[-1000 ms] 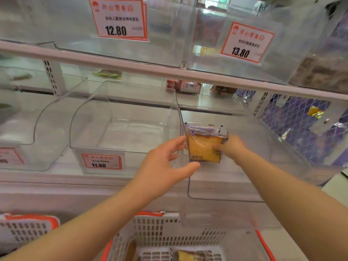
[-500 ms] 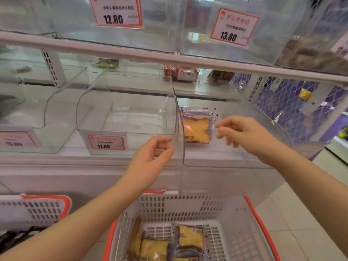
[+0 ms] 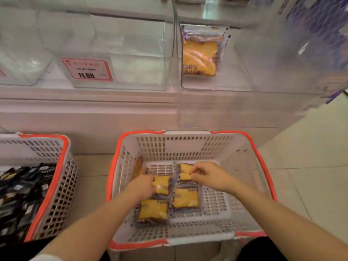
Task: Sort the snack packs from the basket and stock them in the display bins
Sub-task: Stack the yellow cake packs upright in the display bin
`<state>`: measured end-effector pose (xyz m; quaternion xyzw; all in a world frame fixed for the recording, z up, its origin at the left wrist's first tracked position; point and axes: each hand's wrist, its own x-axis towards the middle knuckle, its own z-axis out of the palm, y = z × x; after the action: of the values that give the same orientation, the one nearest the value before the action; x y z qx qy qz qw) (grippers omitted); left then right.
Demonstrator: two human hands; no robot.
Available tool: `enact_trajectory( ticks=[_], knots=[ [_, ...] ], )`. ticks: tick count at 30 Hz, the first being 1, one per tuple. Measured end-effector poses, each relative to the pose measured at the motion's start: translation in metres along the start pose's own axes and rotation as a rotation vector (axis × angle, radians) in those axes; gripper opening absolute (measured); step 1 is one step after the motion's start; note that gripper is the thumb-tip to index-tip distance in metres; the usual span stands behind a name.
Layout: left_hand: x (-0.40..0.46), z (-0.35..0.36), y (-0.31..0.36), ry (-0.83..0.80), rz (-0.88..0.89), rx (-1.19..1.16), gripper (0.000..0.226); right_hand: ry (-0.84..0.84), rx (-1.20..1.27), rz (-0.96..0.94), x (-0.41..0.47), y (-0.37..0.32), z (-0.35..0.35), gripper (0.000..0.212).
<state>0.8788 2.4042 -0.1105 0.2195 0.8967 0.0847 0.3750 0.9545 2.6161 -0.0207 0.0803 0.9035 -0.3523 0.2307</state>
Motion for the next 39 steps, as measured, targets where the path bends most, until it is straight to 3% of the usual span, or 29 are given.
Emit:
enact_trajectory(
  ticks=[5, 11, 15, 18, 21, 23, 26, 28, 30, 32, 36, 39],
  knots=[
    [0.009, 0.065, -0.016, -0.117, -0.212, 0.011, 0.038, -0.174, 0.042, 0.181, 0.019, 0.029, 0.046, 0.025],
    [0.007, 0.105, -0.022, -0.069, -0.449, -0.271, 0.056, -0.352, 0.056, 0.286, 0.020, 0.052, 0.089, 0.027],
    [0.020, 0.104, -0.025, -0.077, -0.480, -0.405, 0.042, -0.479, -0.048, 0.343, 0.019, 0.063, 0.112, 0.026],
    [0.026, 0.104, -0.027, -0.098, -0.622, -0.664, 0.036, -0.521, -0.068, 0.366, 0.023, 0.064, 0.126, 0.038],
    [0.019, 0.107, -0.024, -0.166, -0.744, -1.134, 0.022, -0.516, -0.030, 0.419, 0.025, 0.065, 0.138, 0.024],
    [0.016, 0.103, -0.024, -0.235, -0.781, -1.213, 0.024, -0.460, 0.031, 0.462, 0.026, 0.066, 0.143, 0.020],
    [0.018, 0.093, -0.022, -0.259, -0.693, -1.248, 0.020, -0.271, 0.201, 0.543, 0.028, 0.067, 0.144, 0.016],
    [0.018, 0.083, -0.019, -0.205, -0.588, -1.308, 0.017, -0.165, 0.377, 0.636, 0.031, 0.068, 0.144, 0.032],
    [0.015, 0.072, -0.018, -0.196, -0.459, -1.318, 0.023, -0.135, 0.543, 0.710, 0.030, 0.066, 0.146, 0.041],
    [0.008, 0.058, -0.019, -0.243, -0.350, -1.306, 0.026, -0.099, 0.688, 0.726, 0.025, 0.063, 0.146, 0.036],
    [-0.009, 0.032, -0.028, -0.301, -0.198, -1.274, 0.044, -0.063, 1.142, 0.595, 0.007, 0.053, 0.140, 0.015],
    [-0.019, 0.012, -0.026, -0.227, -0.143, -1.163, 0.050, -0.018, 1.000, 0.405, -0.003, 0.039, 0.123, 0.013]
  ],
)
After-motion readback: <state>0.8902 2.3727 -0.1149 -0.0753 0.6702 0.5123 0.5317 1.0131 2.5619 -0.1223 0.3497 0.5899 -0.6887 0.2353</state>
